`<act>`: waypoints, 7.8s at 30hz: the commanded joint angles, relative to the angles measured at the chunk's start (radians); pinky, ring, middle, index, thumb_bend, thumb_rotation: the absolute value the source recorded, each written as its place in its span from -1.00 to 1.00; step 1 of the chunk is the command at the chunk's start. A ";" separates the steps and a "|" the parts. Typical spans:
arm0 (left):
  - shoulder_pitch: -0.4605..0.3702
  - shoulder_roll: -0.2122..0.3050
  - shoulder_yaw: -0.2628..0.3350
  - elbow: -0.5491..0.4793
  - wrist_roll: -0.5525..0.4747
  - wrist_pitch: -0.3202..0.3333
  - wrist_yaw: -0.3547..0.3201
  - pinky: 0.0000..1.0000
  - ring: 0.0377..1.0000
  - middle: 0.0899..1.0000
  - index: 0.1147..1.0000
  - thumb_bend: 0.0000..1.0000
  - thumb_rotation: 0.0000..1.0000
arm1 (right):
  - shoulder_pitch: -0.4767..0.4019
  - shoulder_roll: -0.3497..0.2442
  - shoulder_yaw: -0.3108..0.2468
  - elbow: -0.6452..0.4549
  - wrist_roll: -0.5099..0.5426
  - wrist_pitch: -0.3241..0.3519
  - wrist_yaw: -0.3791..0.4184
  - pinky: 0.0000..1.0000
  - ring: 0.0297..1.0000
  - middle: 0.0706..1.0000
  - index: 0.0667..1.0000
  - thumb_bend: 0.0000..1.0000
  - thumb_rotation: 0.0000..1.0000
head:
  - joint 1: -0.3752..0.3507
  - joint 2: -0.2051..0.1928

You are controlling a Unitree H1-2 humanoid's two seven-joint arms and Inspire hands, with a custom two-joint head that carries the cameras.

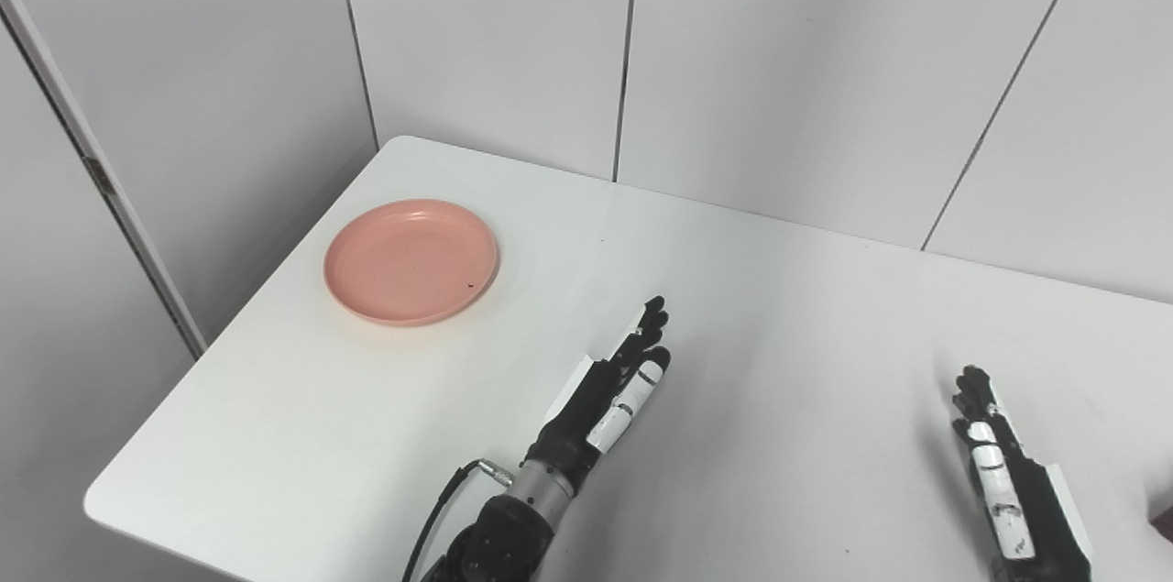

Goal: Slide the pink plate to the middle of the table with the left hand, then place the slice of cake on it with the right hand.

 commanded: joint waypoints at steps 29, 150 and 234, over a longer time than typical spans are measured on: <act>-0.145 0.015 0.090 -0.309 -0.154 0.236 -0.063 0.84 0.87 0.90 0.87 -0.14 1.00 | 0.016 -0.009 -0.012 -0.022 0.022 0.020 0.007 1.00 0.97 0.96 0.94 -0.71 1.00 | 0.023 0.013; -0.226 0.359 0.680 0.173 -0.478 0.167 0.133 0.85 0.86 0.88 0.85 -0.35 1.00 | 0.049 -0.054 -0.051 -0.131 0.046 0.114 0.040 1.00 1.00 1.00 0.99 -0.52 1.00 | 0.163 0.056; -0.262 0.134 0.122 0.121 -0.361 0.300 -0.057 0.78 0.81 0.84 0.81 -0.28 1.00 | 0.057 0.007 0.023 -0.165 -0.079 0.103 -0.028 0.95 0.93 0.93 0.92 -0.51 1.00 | -0.191 0.161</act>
